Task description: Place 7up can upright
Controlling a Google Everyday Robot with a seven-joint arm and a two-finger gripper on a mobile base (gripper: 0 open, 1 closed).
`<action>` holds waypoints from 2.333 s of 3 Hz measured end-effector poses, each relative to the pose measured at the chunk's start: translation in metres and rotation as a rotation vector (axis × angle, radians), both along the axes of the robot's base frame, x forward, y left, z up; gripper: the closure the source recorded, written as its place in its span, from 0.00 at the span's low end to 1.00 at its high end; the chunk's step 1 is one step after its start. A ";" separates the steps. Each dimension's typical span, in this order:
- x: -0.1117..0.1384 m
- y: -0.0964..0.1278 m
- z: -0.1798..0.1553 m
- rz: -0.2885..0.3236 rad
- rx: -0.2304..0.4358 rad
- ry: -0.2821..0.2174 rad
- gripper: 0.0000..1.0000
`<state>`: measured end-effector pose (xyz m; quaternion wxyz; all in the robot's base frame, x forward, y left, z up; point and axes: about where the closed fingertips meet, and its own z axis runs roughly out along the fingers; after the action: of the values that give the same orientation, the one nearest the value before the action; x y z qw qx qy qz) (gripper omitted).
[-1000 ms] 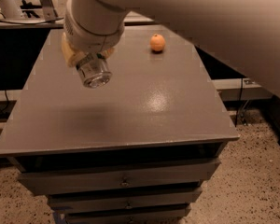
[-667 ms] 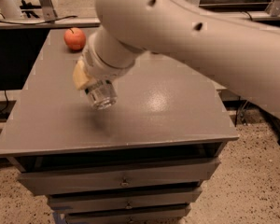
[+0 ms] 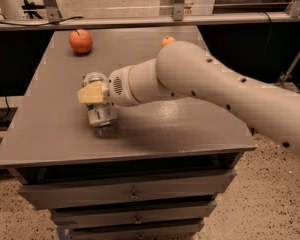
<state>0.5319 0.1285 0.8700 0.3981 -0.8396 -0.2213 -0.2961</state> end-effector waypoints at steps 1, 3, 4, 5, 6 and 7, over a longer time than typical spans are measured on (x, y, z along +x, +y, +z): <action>0.041 -0.032 0.045 -0.090 0.219 -0.177 1.00; 0.056 -0.118 0.082 -0.204 0.348 -0.464 1.00; 0.057 -0.091 0.081 -0.073 0.302 -0.531 1.00; 0.051 -0.060 0.065 0.124 0.163 -0.651 1.00; 0.049 -0.050 0.052 0.227 0.083 -0.745 1.00; 0.047 -0.049 0.040 0.273 0.068 -0.810 1.00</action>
Offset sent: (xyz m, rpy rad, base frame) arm 0.0352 -0.1791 0.1554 0.3640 -0.9752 -0.2004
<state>0.5785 0.0792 0.9097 0.3421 -0.6049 -0.4590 -0.5536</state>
